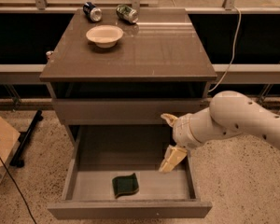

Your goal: Pick sponge from middle drawer and place on counter

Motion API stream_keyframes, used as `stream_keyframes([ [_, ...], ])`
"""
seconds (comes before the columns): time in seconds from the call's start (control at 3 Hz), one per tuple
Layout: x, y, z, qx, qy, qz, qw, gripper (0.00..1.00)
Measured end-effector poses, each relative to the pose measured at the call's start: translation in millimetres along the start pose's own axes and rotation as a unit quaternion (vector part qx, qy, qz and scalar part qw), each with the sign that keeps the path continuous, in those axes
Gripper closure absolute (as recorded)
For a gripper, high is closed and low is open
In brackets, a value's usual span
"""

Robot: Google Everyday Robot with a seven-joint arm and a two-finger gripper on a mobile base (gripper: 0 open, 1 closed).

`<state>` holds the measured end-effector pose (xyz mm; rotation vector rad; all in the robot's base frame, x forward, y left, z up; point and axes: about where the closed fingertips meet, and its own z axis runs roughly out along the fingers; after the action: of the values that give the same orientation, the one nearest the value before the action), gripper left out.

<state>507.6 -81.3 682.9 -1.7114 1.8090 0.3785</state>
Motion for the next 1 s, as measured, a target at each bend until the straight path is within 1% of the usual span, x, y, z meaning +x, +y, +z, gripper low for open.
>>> stream_keyframes([
  [0.33,26.7,5.7,34.9,-0.009,-0.036,0.030,0.9988,0.00],
  [0.67,34.0,9.6,45.8,-0.017,-0.043,0.038,0.9982,0.00],
  [1.0,30.8,12.8,59.9,-0.019,-0.020,0.030,0.9992,0.00],
])
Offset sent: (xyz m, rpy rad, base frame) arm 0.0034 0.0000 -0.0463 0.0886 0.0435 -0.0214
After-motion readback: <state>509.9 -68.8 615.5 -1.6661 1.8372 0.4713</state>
